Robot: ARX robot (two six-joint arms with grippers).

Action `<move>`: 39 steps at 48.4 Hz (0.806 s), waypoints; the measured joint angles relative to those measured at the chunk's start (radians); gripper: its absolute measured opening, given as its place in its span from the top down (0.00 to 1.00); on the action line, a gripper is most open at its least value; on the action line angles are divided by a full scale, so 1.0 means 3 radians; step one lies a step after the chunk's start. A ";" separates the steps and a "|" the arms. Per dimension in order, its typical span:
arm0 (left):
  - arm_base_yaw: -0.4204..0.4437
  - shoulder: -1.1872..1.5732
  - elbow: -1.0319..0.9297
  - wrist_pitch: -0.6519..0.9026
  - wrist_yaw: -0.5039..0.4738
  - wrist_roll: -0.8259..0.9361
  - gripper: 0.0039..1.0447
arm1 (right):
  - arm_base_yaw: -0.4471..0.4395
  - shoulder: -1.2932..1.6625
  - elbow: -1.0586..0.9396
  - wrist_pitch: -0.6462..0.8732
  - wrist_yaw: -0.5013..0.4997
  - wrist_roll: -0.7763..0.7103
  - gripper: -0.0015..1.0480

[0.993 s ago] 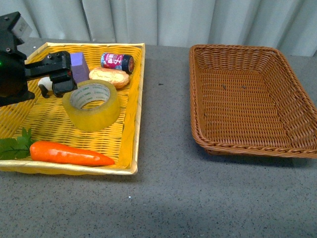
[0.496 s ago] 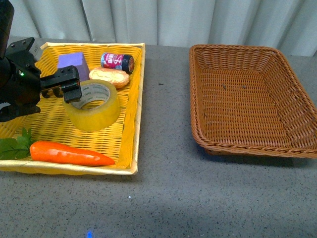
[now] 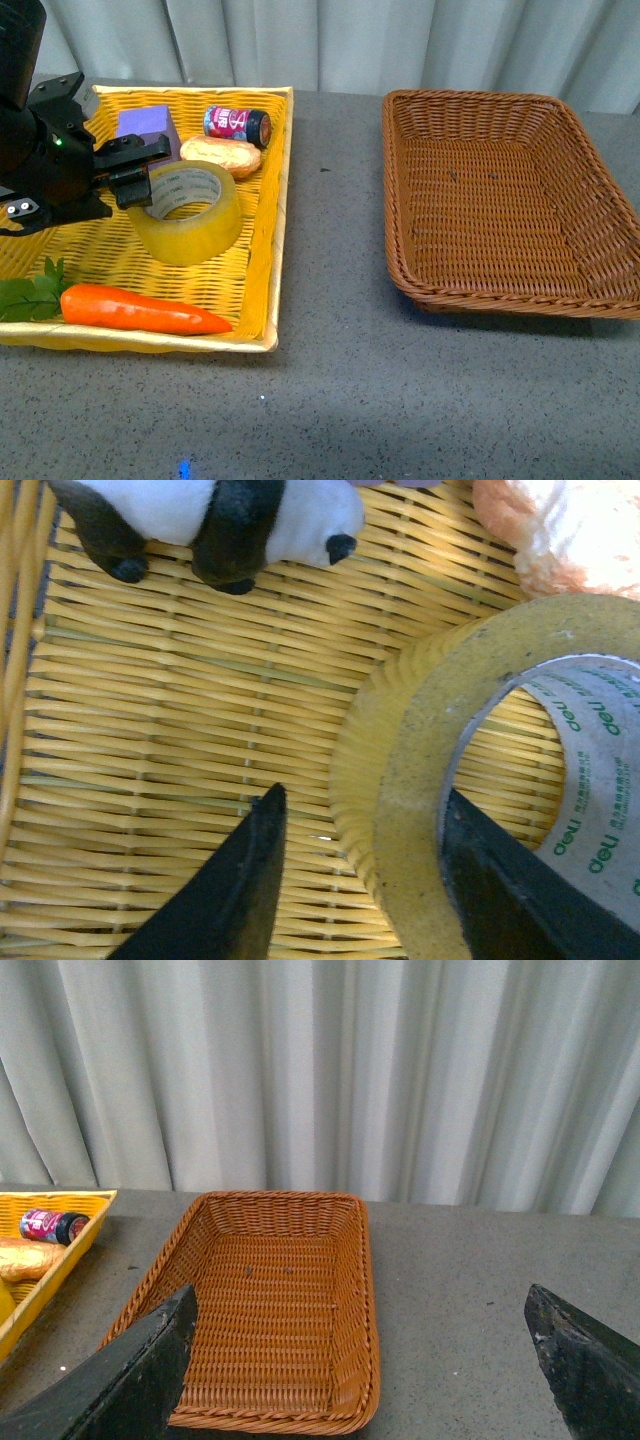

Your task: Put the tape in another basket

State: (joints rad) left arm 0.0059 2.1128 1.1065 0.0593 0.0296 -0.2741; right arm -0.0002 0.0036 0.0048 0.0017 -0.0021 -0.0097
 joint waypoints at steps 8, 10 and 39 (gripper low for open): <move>-0.0024 0.0006 0.0046 -0.0028 0.0020 -0.0010 0.76 | 0.0000 0.0000 0.0000 0.0000 0.0001 0.0000 0.09; -0.0028 0.0006 0.0052 -0.0029 0.0010 -0.0028 0.81 | 0.0000 0.0000 0.0000 0.0000 0.0001 0.0000 0.09; -0.0507 -0.0587 0.0305 -0.0169 0.0512 0.1391 0.86 | 0.0000 0.0000 0.0000 0.0000 0.0000 0.0000 0.09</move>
State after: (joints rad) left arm -0.1463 1.9366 1.1980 0.0086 0.1833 0.1432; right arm -0.0002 0.0036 0.0048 0.0017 -0.0021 -0.0097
